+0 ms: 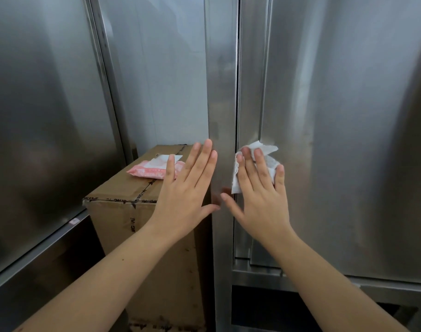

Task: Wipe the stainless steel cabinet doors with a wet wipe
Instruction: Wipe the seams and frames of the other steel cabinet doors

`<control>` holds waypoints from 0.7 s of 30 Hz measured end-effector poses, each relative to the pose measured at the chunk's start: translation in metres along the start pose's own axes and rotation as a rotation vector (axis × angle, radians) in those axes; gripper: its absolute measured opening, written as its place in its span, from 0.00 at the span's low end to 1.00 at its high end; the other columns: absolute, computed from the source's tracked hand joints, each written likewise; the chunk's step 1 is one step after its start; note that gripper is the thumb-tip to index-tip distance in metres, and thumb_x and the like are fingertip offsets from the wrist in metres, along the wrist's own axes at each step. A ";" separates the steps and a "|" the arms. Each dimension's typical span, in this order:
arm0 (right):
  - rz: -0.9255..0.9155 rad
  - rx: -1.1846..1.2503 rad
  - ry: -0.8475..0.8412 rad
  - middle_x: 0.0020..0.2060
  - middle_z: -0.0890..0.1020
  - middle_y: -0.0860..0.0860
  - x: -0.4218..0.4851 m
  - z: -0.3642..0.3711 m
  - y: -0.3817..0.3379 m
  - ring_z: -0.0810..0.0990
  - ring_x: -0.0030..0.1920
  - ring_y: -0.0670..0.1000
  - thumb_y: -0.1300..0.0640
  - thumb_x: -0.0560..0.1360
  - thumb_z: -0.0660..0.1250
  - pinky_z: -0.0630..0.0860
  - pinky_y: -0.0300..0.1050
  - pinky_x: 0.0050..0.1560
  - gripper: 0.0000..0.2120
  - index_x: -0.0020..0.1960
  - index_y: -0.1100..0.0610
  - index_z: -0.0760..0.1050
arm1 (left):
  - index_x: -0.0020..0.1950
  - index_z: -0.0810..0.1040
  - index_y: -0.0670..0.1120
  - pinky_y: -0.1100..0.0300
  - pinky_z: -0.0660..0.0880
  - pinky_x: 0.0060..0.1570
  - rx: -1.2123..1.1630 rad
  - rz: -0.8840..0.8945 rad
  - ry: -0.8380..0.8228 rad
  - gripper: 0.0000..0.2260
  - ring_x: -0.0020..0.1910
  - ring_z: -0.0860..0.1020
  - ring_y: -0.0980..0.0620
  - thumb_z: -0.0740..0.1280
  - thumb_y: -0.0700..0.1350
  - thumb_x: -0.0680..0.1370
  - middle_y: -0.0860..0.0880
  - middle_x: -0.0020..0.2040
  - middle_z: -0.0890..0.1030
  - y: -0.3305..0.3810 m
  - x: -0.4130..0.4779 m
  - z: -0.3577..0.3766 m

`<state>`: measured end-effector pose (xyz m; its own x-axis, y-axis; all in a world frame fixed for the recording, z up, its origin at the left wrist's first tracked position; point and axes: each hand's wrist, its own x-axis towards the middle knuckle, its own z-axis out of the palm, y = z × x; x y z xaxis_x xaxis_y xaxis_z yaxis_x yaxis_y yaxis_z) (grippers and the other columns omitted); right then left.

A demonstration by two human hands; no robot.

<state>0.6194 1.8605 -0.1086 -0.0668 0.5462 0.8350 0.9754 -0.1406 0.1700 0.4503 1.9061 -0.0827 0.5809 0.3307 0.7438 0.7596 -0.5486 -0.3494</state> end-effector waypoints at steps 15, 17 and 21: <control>-0.053 -0.006 -0.065 0.77 0.45 0.55 -0.050 0.028 -0.004 0.45 0.76 0.54 0.37 0.80 0.42 0.38 0.55 0.74 0.35 0.77 0.58 0.42 | 0.77 0.50 0.43 0.46 0.39 0.71 -0.010 0.003 -0.023 0.53 0.76 0.52 0.44 0.76 0.61 0.63 0.45 0.77 0.52 0.003 -0.009 0.002; -0.044 0.002 -0.057 0.76 0.49 0.55 -0.046 0.024 -0.005 0.46 0.76 0.54 0.37 0.80 0.41 0.38 0.55 0.74 0.34 0.77 0.58 0.42 | 0.77 0.50 0.43 0.46 0.39 0.72 -0.017 -0.003 -0.045 0.52 0.76 0.50 0.45 0.75 0.61 0.63 0.45 0.77 0.52 0.006 -0.013 0.003; -0.012 0.031 -0.023 0.76 0.52 0.55 -0.027 0.012 -0.003 0.48 0.76 0.54 0.38 0.79 0.43 0.39 0.55 0.73 0.34 0.77 0.58 0.45 | 0.77 0.51 0.42 0.47 0.38 0.72 -0.027 -0.026 -0.065 0.51 0.77 0.44 0.48 0.75 0.61 0.65 0.44 0.78 0.49 0.011 -0.018 0.004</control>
<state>0.6207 1.8563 -0.1377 -0.0745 0.5664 0.8207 0.9805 -0.1083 0.1637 0.4495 1.8975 -0.1024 0.5796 0.3940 0.7133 0.7672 -0.5590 -0.3146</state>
